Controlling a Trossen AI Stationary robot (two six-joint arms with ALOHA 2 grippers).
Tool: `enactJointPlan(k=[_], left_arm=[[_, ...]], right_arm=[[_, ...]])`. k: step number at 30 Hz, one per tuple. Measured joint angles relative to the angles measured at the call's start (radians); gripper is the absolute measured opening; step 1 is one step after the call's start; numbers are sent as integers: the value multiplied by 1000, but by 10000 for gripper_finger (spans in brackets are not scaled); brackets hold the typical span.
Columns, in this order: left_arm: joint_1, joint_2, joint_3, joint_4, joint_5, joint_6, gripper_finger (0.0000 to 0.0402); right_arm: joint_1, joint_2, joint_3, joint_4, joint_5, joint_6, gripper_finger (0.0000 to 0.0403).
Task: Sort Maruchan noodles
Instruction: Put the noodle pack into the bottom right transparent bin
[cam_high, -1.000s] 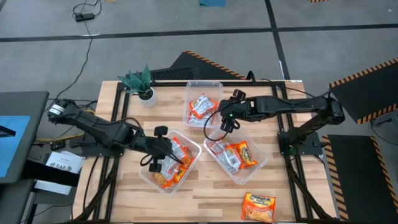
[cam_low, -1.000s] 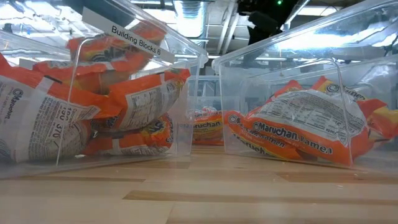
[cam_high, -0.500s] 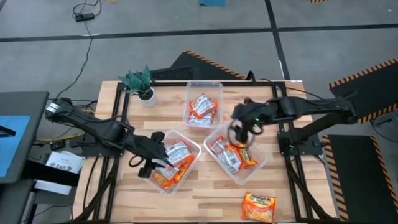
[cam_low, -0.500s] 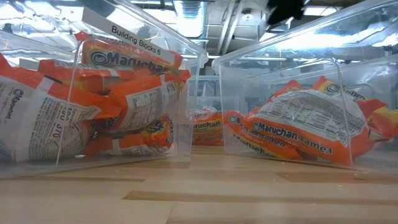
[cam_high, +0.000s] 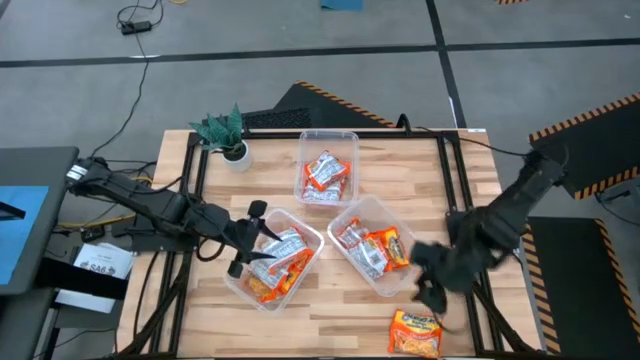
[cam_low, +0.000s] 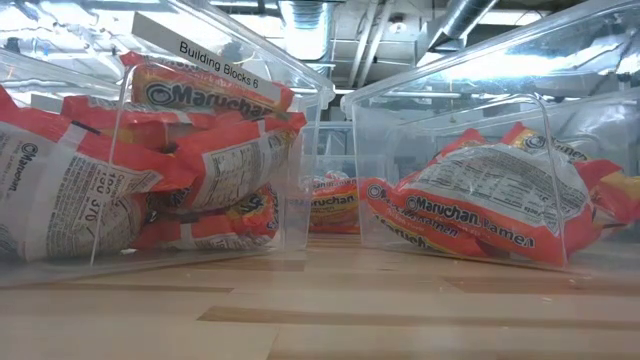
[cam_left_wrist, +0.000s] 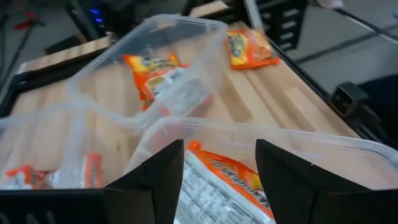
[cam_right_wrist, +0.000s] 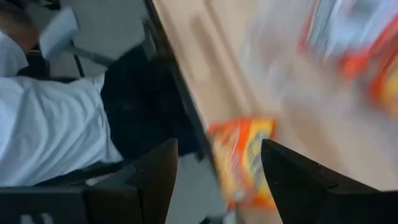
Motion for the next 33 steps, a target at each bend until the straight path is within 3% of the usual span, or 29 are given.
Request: enactJointPlan(k=[4, 7, 9, 33], left_arm=[[16, -18, -96, 151, -107, -123, 187], [16, -21, -139, 239, -226, -254, 187], [15, -21, -152, 254, -247, -283, 187], [-20, -25, -156, 297, -256, -272, 187]], right_arm=[[142, 93, 0, -37, 19, 231, 255], [186, 168, 0, -61, 12, 321, 255], [199, 217, 0, -67, -9, 349, 255], [185, 624, 1, -21, -46, 125, 255]])
